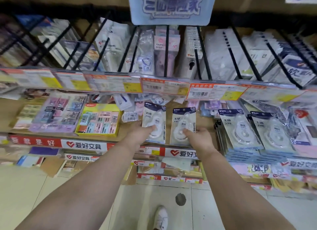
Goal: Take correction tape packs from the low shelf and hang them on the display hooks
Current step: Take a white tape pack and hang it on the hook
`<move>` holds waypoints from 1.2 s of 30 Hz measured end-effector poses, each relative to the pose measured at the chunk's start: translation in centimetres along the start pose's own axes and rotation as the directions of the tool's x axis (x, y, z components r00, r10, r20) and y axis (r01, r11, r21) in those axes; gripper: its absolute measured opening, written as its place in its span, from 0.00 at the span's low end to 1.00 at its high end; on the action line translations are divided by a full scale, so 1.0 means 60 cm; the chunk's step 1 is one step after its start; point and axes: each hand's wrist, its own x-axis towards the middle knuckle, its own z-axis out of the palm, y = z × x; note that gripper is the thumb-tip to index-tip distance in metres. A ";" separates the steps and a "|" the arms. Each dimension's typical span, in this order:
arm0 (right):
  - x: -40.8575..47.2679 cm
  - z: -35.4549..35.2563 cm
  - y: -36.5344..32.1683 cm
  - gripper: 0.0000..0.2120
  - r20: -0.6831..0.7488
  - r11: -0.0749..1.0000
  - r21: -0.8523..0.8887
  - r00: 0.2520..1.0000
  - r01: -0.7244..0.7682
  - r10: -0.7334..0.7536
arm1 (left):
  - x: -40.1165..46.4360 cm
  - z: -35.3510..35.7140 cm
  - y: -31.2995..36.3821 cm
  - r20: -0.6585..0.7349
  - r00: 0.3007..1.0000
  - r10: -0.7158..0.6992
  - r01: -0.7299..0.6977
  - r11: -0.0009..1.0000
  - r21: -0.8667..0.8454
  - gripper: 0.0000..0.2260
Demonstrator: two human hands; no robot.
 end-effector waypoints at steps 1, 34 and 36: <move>-0.009 0.007 -0.002 0.28 0.014 1.000 0.009 1.000 0.014 -0.014 | -0.008 -0.010 0.001 0.004 1.000 0.011 -0.011 0.999 -0.037 0.18; -0.676 0.684 -0.173 0.13 0.625 0.812 0.208 0.564 0.546 -0.539 | -0.394 -0.929 -0.168 -0.441 0.846 0.300 -0.473 0.805 -0.359 0.06; -0.699 0.686 -0.193 0.10 0.614 0.775 0.230 0.530 0.588 -0.585 | -0.403 -0.943 -0.151 -0.439 0.835 0.332 -0.502 0.788 -0.358 0.06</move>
